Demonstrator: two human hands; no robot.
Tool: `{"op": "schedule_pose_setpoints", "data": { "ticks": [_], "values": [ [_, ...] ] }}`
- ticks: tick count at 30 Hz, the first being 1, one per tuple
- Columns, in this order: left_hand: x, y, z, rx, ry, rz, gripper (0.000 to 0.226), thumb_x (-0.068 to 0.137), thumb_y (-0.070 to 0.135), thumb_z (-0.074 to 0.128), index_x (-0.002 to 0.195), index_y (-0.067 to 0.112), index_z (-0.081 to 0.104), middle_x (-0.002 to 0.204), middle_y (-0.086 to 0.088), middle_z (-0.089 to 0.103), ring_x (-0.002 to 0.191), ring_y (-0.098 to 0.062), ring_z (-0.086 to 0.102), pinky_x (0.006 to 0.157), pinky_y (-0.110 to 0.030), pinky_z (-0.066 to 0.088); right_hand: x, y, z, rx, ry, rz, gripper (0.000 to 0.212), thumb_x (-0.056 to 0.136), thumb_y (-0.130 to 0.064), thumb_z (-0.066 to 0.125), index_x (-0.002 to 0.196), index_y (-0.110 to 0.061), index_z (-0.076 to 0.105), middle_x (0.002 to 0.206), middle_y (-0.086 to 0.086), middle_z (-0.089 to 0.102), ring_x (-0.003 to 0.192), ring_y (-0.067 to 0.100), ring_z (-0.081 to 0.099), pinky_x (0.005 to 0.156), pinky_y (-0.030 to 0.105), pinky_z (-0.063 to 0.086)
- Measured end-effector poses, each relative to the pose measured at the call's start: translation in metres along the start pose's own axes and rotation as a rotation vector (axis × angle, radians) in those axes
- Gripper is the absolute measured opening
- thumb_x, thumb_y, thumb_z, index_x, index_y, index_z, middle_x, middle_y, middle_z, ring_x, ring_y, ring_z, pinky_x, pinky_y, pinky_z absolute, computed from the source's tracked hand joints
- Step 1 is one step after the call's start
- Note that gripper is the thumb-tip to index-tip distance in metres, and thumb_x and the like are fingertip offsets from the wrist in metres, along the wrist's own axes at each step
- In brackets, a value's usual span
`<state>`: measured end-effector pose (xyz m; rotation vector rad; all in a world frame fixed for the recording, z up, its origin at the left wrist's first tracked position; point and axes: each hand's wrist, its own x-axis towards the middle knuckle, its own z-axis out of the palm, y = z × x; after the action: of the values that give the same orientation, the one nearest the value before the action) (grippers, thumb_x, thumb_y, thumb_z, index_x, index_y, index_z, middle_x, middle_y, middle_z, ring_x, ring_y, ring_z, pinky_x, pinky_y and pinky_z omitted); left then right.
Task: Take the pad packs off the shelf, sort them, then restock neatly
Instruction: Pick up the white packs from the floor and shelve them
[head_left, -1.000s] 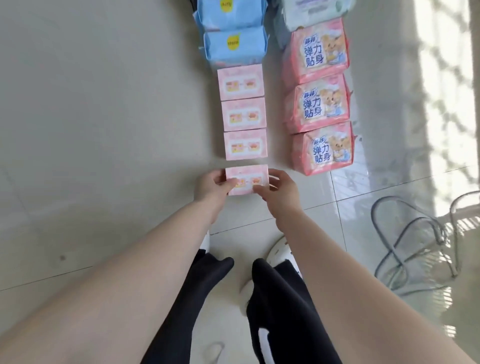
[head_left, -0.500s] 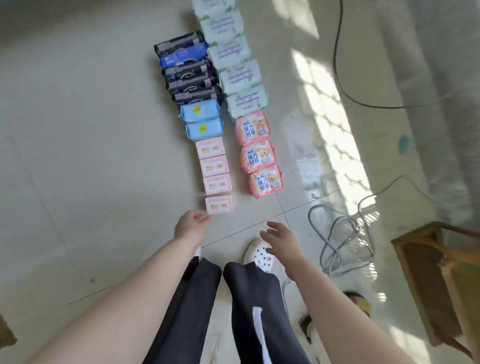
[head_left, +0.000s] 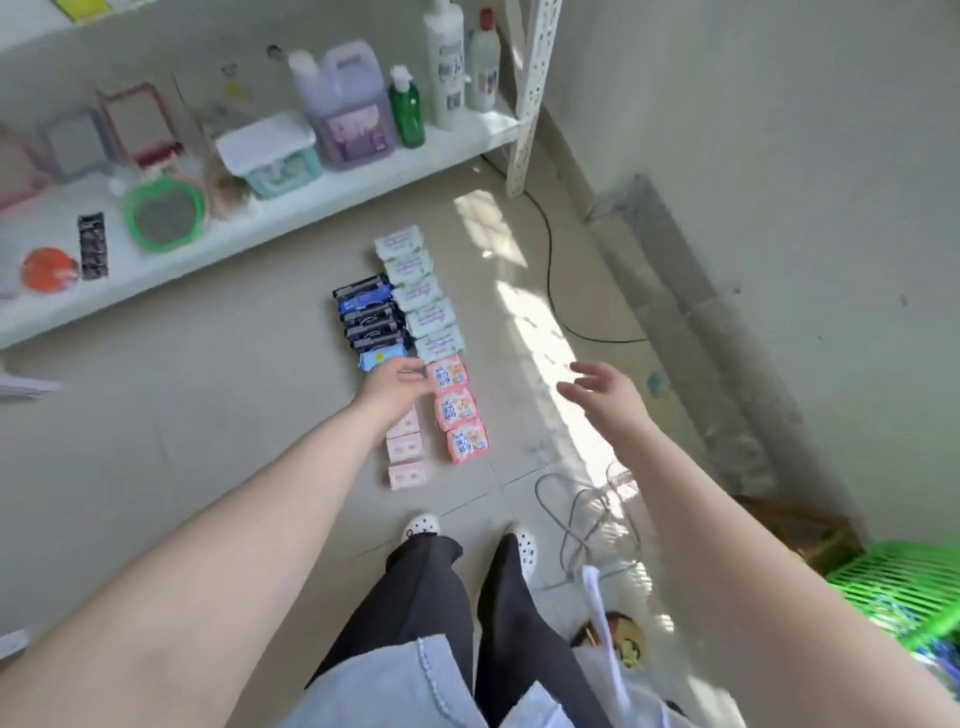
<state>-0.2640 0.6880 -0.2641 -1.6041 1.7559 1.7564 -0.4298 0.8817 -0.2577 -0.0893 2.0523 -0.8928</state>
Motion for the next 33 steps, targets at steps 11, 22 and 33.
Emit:
{"op": "schedule_pose_setpoints", "data": {
  "ticks": [11,22,33],
  "values": [
    [0.039,0.053,-0.050,-0.126,0.152,-0.028,0.052,0.086,0.018,0.069,0.134,0.007,0.051,0.130,-0.010,0.058,0.117,-0.024,0.054,0.087,-0.026,0.040,0.056,-0.089,-0.006,-0.044,-0.105,-0.050,0.050,0.083,-0.032,0.073,0.129,-0.022,0.056,0.123,0.009,0.060,0.098,0.020,0.058,0.091,0.037,0.048],
    [0.233,-0.019,0.006,-0.260,0.149,-0.292,0.063,0.086,0.030,0.069,0.141,0.012,0.043,0.140,-0.007,0.049,0.117,-0.022,0.051,0.097,-0.032,0.039,0.256,-0.065,0.074,-0.110,-0.339,0.101,0.054,0.083,-0.034,0.072,0.132,-0.021,0.054,0.125,0.007,0.060,0.111,0.023,0.057,0.102,0.038,0.044],
    [0.501,-0.183,0.100,-0.117,0.314,-0.282,0.074,0.075,0.042,0.074,0.133,0.009,0.042,0.132,-0.009,0.047,0.120,-0.023,0.049,0.098,-0.034,0.043,0.523,0.061,0.237,-0.200,-0.376,0.142,0.076,0.083,-0.039,0.072,0.147,-0.021,0.033,0.139,0.006,0.049,0.117,0.022,0.049,0.090,0.030,0.033]
  ]
}}
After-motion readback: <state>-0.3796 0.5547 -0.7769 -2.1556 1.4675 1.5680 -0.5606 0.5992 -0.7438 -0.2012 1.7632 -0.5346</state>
